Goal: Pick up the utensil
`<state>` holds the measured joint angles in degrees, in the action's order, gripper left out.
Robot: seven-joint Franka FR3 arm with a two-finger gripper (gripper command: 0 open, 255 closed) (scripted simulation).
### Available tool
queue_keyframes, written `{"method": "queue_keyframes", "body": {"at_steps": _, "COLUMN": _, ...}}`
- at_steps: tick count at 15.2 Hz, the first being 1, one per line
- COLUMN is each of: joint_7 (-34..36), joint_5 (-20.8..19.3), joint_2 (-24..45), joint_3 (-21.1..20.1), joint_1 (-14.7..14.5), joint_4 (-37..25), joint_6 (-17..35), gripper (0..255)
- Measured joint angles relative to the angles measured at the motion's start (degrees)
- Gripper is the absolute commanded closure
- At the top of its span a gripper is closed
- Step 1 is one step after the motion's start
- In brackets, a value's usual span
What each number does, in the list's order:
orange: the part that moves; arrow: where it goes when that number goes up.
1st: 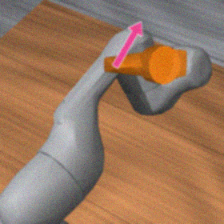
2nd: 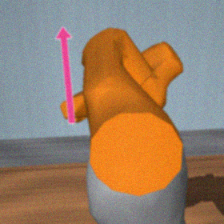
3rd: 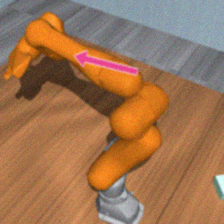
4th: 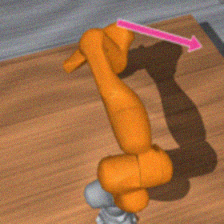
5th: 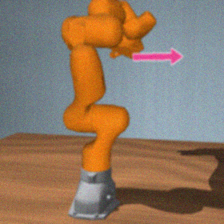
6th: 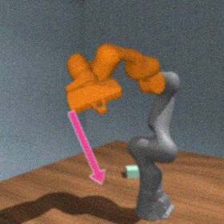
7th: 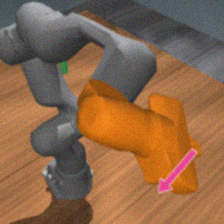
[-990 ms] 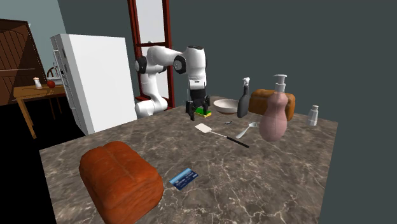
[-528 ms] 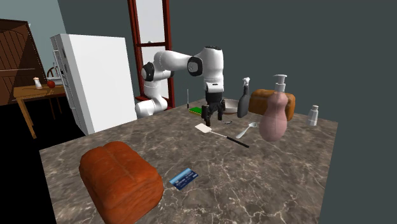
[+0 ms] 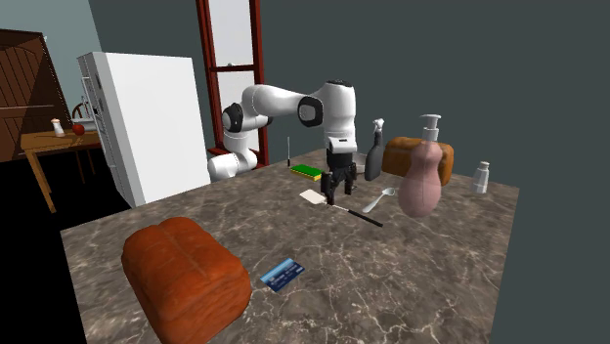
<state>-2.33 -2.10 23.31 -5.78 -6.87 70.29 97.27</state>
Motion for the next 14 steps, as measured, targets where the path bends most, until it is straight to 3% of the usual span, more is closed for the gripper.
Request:
{"method": "queue_keyframes", "body": {"at_steps": 3, "joint_7": -0.09, "joint_5": 0.04, "joint_2": -0.29, "joint_3": 0.04, "joint_1": 0.16, "joint_4": 2.86, "joint_6": 2.55, "gripper": 0}}
{"method": "queue_keyframes", "body": {"at_steps": 4, "joint_7": -0.08, "joint_5": 0.03, "joint_2": -0.27, "joint_3": 0.04, "joint_1": 0.15, "joint_4": 2.98, "joint_6": 2.71, "gripper": 255}}
{"method": "queue_keyframes", "body": {"at_steps": 14, "joint_7": -0.05, "joint_5": 0.03, "joint_2": -0.30, "joint_3": 0.04, "joint_1": 0.14, "joint_4": 3.16, "joint_6": 2.91, "gripper": 255}}
